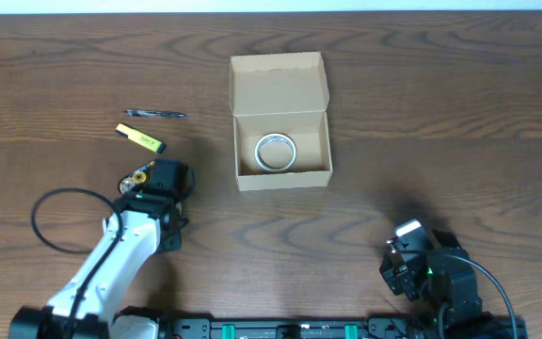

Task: Pack container
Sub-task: 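Carry the clear tape roll with the left gripper into the box, then move the left gripper to the correction tape and grasp it, then lift the correction tape with the left gripper and lower into box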

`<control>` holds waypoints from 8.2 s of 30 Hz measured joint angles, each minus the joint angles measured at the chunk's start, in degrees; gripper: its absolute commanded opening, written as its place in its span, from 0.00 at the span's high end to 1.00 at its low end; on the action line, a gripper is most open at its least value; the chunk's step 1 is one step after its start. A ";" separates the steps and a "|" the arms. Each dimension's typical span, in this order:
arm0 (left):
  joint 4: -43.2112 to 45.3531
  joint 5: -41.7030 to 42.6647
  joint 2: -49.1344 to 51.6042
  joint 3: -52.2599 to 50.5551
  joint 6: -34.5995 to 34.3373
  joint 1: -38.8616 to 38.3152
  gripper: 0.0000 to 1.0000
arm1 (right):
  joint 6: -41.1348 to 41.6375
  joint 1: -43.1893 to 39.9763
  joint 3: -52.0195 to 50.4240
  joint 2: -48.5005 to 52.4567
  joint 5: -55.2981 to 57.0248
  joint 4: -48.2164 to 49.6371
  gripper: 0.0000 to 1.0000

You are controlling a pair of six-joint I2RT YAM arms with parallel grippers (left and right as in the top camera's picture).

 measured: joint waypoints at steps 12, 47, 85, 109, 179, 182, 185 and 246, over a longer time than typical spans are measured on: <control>0.00 -2.45 2.08 32.37 37.64 -7.85 0.94 | 0.00 0.00 0.00 0.00 0.00 0.00 0.01; -0.83 15.58 34.03 46.49 49.51 -23.52 0.94 | 0.00 0.00 0.00 0.00 0.00 0.00 0.01; -15.50 -10.54 13.79 51.80 43.34 -17.53 0.64 | 0.00 0.00 0.00 0.02 0.00 0.04 0.01; -18.27 -7.89 5.99 24.09 -9.44 8.39 0.02 | 0.00 0.00 0.00 0.00 0.00 0.00 0.01; 0.66 7.04 29.62 24.11 -9.46 21.51 0.44 | 0.00 0.00 0.00 0.00 0.00 0.00 0.01; 0.66 7.08 29.70 24.09 -9.46 21.51 0.54 | 0.00 0.00 0.00 0.00 0.00 0.00 0.01; 0.66 7.19 29.70 24.15 -9.46 21.51 0.59 | 0.00 0.00 0.00 0.00 0.00 0.00 0.01; 2.03 7.93 27.87 37.18 -3.80 18.97 0.72 | 0.00 0.00 0.00 0.00 0.00 0.00 0.01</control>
